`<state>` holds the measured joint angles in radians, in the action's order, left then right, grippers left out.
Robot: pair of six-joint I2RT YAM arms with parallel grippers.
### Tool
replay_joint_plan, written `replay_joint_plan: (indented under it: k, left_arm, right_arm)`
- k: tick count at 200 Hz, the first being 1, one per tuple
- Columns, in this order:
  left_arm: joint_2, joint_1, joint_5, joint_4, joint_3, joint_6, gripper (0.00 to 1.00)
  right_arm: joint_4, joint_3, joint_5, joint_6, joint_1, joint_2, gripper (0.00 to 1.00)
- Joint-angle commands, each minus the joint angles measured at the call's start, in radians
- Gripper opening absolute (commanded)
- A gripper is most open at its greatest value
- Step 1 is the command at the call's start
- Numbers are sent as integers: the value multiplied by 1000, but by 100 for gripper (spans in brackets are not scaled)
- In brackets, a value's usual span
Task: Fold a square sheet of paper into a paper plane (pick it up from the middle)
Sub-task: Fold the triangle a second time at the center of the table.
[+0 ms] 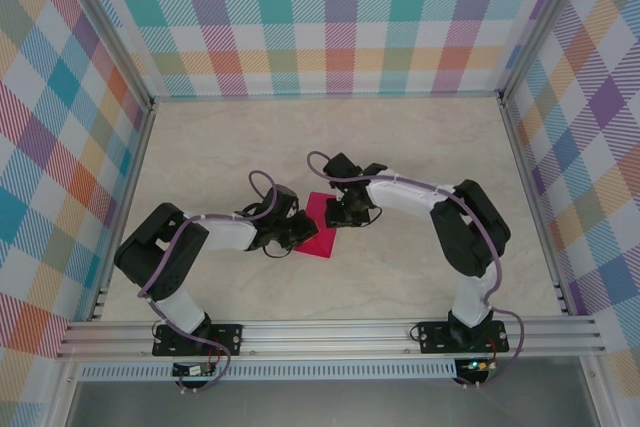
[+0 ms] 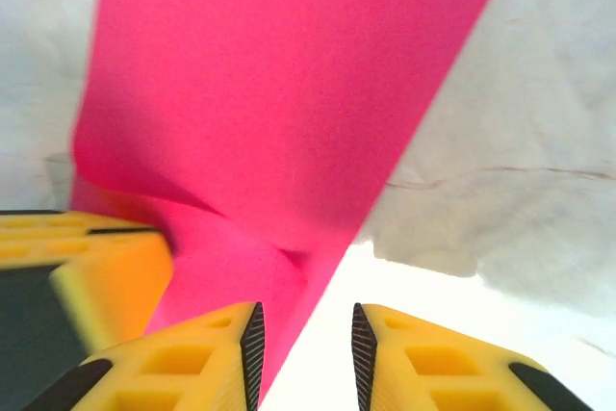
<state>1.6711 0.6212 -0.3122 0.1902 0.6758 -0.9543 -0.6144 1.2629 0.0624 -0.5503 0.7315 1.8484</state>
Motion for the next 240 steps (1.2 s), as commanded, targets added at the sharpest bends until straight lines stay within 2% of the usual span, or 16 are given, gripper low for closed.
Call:
replay_joint_plan:
  k: [1,37,60,157,240]
  left_arm:
    - [19,6,35,-77,-28,-6,13]
    - [24,8,33,-72,-29,-4,13]
    - [33,9,34,-70,-30,-6,12]
    - [29,11,42,-77,-36,-15,12]
    - [33,11,50,-87,-35,-19,12]
  right_arm:
    - [31,-46,7,-54,-8,-128,30]
    - [144,-146,221,-89,-3,-178,13]
    - [171,-160,280,-110,28,-156,6]
    - [186,-128,279,-142,91,9,0]
    - [134,-131,253,-107,91,41,0]
